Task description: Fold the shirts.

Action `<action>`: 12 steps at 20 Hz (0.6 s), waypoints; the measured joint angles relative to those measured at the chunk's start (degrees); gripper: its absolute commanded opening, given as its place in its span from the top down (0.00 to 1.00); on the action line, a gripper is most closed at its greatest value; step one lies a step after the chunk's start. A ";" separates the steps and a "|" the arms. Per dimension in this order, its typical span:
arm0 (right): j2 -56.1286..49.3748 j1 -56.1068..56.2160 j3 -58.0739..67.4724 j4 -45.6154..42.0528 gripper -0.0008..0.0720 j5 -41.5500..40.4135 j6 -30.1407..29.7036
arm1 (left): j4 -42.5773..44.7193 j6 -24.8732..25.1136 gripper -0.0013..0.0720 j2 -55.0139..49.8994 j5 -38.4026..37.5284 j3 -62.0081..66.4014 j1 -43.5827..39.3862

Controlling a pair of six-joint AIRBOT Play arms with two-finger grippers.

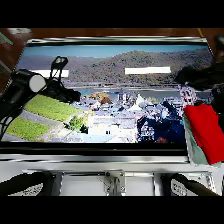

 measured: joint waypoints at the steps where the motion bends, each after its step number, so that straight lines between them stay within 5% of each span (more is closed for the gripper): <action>1: -1.44 2.54 0.09 -0.74 0.06 0.85 0.61 | 1.60 -0.79 0.88 -1.18 -0.70 0.85 -0.81; 12: -6.64 14.21 0.24 -2.84 0.06 3.65 2.58 | 6.16 -3.10 0.88 -4.11 -2.95 2.89 -2.73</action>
